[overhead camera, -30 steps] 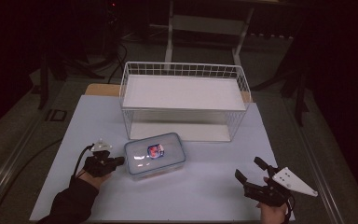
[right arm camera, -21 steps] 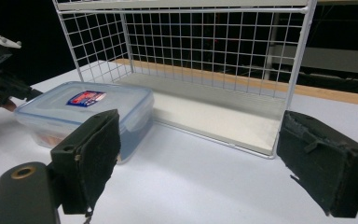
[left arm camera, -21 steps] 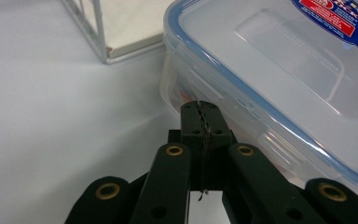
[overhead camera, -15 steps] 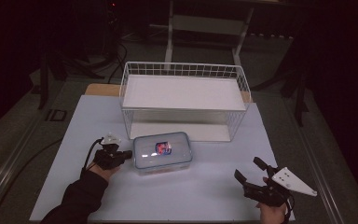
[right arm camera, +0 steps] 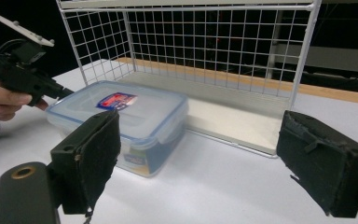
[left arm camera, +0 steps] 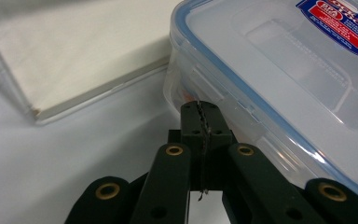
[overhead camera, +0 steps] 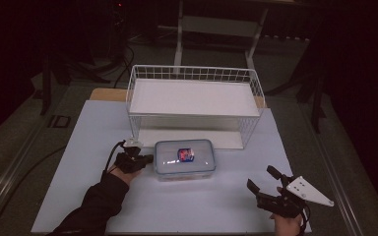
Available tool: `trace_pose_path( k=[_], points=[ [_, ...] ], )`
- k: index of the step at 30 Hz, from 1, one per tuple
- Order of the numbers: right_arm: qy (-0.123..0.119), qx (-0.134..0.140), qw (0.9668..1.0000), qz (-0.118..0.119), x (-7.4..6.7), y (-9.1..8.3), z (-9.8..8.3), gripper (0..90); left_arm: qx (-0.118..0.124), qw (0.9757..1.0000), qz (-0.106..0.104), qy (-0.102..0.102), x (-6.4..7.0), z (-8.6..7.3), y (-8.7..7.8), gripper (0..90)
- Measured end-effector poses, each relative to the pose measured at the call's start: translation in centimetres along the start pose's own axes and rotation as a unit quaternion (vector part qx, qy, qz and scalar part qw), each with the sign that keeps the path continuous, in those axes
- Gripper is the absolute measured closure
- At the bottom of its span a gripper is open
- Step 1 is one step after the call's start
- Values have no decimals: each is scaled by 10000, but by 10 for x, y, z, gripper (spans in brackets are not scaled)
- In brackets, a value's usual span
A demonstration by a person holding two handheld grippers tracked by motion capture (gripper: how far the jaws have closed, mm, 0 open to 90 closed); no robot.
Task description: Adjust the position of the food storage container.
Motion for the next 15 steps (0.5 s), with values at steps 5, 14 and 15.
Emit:
trace_pose_path(
  k=[5, 14, 15],
  points=[
    [10, -7, 10000, 47, 0, 0, 0, 132, -24, 10000, -44, -7, 3, 7, 8, 899],
    [-1, -35, 10000, 46, 0, 0, -1, 132, -21, 9999, -130, -45, 7, 12, 16, 897],
    [-1, -35, 10000, 46, 0, 0, -1, 132, -21, 9999, -130, -45, 7, 12, 16, 897]
  ],
)
Point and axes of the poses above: each handheld gripper's, and its own axes: y roughly forward along the jaws, z roughly out of its top, x roughly to its right, the point moved 3 cm from there along y, roughly forward along the jaws, and after that the axes turned 13 degrees about z, right-handed, at the moved point
